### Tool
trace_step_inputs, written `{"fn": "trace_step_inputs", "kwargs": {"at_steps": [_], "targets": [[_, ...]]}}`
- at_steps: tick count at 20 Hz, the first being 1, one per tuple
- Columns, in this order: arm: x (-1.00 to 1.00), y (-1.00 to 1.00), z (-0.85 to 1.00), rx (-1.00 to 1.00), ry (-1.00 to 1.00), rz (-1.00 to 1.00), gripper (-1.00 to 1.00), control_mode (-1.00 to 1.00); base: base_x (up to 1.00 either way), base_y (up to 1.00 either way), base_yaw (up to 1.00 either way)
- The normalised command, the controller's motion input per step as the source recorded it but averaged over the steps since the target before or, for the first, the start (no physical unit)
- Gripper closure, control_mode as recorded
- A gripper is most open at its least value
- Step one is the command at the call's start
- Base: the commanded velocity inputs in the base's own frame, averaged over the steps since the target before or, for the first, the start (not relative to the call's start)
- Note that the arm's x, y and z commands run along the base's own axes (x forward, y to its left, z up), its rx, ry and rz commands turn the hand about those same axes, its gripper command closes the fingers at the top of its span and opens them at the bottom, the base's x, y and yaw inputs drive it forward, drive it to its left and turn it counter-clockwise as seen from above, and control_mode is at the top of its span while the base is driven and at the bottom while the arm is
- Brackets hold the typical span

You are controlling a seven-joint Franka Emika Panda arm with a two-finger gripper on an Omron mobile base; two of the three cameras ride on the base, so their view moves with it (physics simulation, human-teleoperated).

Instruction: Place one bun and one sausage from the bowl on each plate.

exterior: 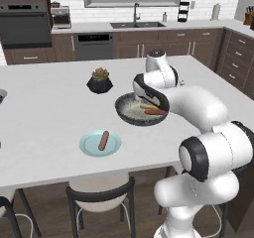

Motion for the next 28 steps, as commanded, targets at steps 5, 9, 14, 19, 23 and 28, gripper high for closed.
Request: {"fn": "trace_step_inputs", "kwargs": {"at_steps": [5,9,14,19,23,28], "targets": [[1.00,-0.97,-0.37,0.00,0.03,0.18,-1.00,-1.00,0.00,0.00,0.00],[0.76,-0.25,-0.49,-0.01,0.18,0.11,-1.00,-1.00,0.00,0.00,0.00],[0.99,0.01,-0.61,-0.03,0.21,0.00,-1.00,-1.00,0.00,0.00,0.00],[0.31,0.00,-0.24,-0.02,0.15,0.00,-1.00,-1.00,0.00,0.00,0.00],[0.01,0.00,-0.61,-0.20,0.00,0.00,-1.00,-1.00,0.00,0.00,0.00],[-0.18,0.13,-0.56,-0.15,0.03,0.00,-1.00,-1.00,0.00,0.00,0.00]]}}
